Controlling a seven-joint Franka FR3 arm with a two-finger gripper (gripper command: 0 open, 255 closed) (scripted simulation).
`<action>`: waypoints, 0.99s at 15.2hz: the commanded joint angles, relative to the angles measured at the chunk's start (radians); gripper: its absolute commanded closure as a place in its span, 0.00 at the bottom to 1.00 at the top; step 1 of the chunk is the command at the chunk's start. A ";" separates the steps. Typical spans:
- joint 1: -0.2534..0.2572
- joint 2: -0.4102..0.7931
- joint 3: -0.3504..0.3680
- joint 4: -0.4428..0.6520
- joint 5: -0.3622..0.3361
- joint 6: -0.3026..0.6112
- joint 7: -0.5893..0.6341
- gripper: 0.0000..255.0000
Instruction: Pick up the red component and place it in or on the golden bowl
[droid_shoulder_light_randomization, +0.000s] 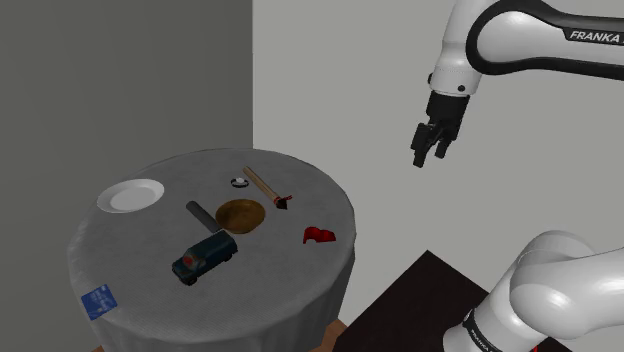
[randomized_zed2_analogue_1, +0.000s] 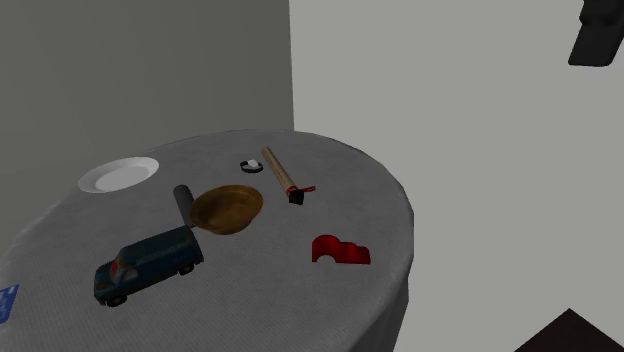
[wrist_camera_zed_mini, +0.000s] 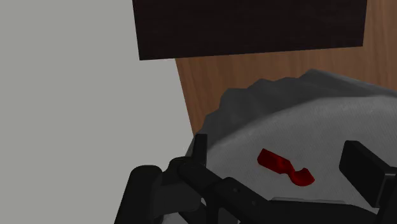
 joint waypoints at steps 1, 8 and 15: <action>0.000 0.000 0.000 0.000 0.000 0.000 0.000 0.00; 0.029 0.134 0.019 -0.106 0.010 0.250 -0.006 0.00; 0.055 0.333 0.042 -0.144 0.014 0.497 -0.011 0.00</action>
